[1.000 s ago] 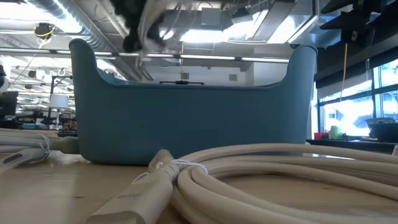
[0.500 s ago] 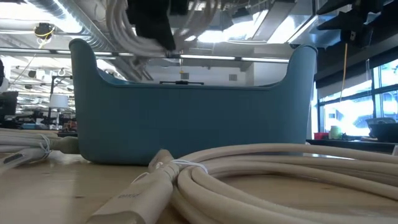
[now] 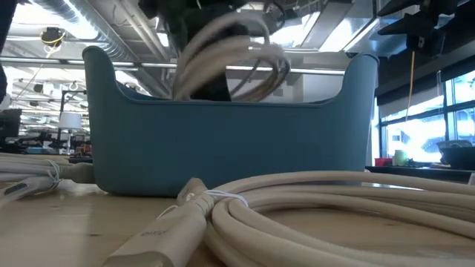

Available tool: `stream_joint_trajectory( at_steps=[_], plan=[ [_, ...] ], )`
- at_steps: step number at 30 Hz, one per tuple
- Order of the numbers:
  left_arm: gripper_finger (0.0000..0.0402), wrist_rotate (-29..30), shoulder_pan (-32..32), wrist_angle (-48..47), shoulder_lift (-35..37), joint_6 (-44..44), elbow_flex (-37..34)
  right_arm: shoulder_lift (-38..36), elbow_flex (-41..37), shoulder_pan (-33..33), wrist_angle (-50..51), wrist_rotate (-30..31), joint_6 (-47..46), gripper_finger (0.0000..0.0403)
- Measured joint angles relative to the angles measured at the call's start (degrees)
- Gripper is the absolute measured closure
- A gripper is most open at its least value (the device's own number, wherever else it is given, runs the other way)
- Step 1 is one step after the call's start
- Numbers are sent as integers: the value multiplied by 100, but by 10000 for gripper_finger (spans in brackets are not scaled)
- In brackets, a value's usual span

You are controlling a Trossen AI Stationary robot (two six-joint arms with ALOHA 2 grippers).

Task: Pick & Place USB Port
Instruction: Put the brown HDMI cable into the blue bin

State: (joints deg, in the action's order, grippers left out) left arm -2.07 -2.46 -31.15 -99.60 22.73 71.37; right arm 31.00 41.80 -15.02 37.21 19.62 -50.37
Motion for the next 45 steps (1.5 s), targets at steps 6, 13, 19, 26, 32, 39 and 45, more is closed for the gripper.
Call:
stream_joint_trajectory(
  at_steps=[6,13,19,26,32,39,45],
  plan=[
    [359,598,-95,-645,-395,-573,646,0,0,0,11,-17,3,256],
    [359,798,-290,-1373,-958,-1297,1485,-2,0,1,47,-28,20,256],
    [359,1784,-520,-1750,-1326,-1754,1734,-2,0,2,48,-36,128,256],
    [359,1900,-690,-1683,-1653,-1966,1733,-2,0,2,99,-36,153,256],
    [359,1897,-732,-1476,-1800,-1974,1733,-2,0,0,140,-33,240,256],
    [321,1805,-730,-1012,-1842,-2147,1731,-2,0,0,134,-33,261,256],
    [252,1729,-737,-1127,-1842,-2252,1731,-2,0,2,127,-105,241,256]
  ],
)
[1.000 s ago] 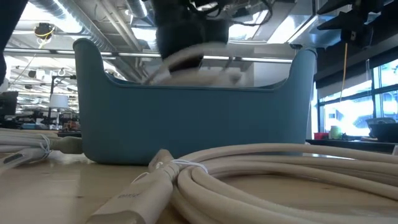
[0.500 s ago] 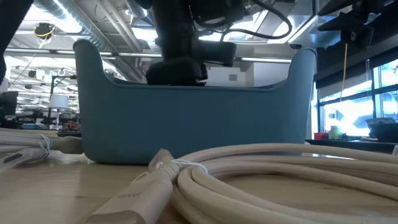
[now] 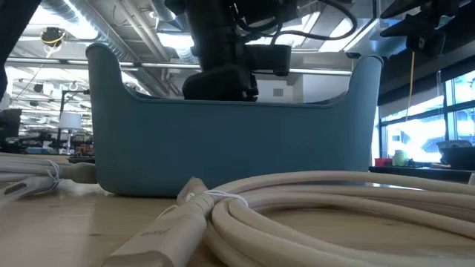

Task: Pick & Place USB Port
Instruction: Put the brown HDMI cable into the blue bin

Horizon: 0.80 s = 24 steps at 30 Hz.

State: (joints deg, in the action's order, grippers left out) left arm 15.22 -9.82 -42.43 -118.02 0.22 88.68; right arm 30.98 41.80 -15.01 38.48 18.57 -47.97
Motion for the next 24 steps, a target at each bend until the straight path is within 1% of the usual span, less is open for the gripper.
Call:
stream_joint_trajectory(
  at_steps=[2,4,7,9,11,13,16,18,20,22,24],
  plan=[
    [238,7,-1,-218,17,-9,16,0,0,-2,-2,-17,0,256],
    [228,20,-20,-662,35,4,147,0,0,-2,-2,-17,0,256],
    [219,157,-26,-1452,90,148,554,0,0,-2,-1,-20,22,256],
    [217,138,-28,-1703,131,205,925,0,0,0,9,-18,42,256],
    [216,-68,-54,-1886,191,216,1281,0,0,0,11,-20,46,256],
    [216,-403,-66,-1892,212,256,1682,0,0,0,15,-17,44,256],
    [216,-721,-106,-2561,283,388,2205,0,0,-2,27,-140,-5,256],
    [215,-733,-114,-2897,452,553,2295,1,-1,-2,76,-262,-72,256],
    [215,-627,-105,-3283,678,768,2231,0,0,-2,120,-343,-105,256],
    [215,-444,-101,-3612,948,1028,2099,0,0,-2,189,-358,-107,256],
    [215,-295,-101,-3772,1271,1243,1819,0,0,-2,190,-358,-107,256]
  ],
)
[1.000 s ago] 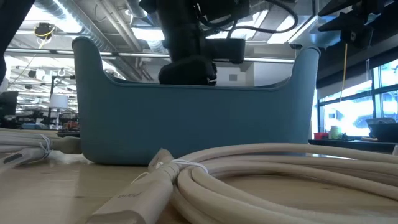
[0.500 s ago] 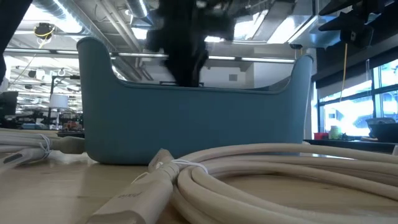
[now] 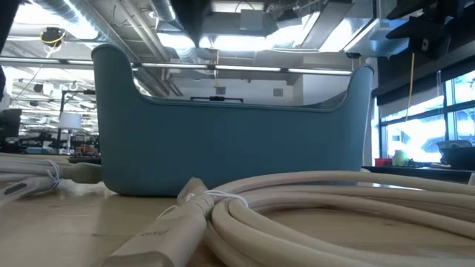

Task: Pick & Place USB Port
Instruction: Put the brown HDMI cable into the blue bin

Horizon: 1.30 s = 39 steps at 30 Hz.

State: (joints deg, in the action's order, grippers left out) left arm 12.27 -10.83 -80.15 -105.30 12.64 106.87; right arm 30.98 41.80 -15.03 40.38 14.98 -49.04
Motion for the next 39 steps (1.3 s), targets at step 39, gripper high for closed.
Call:
stream_joint_trajectory(
  at_steps=[39],
  plan=[
    [215,-1280,-1495,4230,3823,2927,-7591,0,0,0,-6,86,-162,256]
  ],
)
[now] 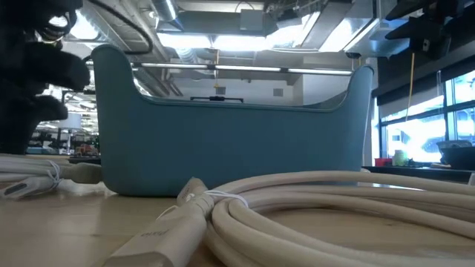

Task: Pick & Place USB Port
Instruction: Put the brown HDMI cable into the blue bin

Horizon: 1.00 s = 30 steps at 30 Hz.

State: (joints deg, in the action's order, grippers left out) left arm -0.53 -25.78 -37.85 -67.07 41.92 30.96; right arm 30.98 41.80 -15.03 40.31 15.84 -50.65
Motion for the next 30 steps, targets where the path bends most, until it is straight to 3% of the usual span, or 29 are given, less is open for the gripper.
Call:
stream_joint_trajectory(
  at_steps=[9,11,16,24,30],
  plan=[
    [228,-77,2,400,-300,404,-367,0,0,0,-22,260,4,256],
    [258,-44,2,419,-335,495,-394,0,0,0,-24,260,4,256],
    [376,-122,8,500,-222,492,-374,0,0,0,-24,260,0,256],
    [377,-157,0,371,137,533,-12,0,0,0,-24,260,2,256],
    [377,58,0,-399,348,439,349,0,0,0,-24,260,4,256]
  ],
)
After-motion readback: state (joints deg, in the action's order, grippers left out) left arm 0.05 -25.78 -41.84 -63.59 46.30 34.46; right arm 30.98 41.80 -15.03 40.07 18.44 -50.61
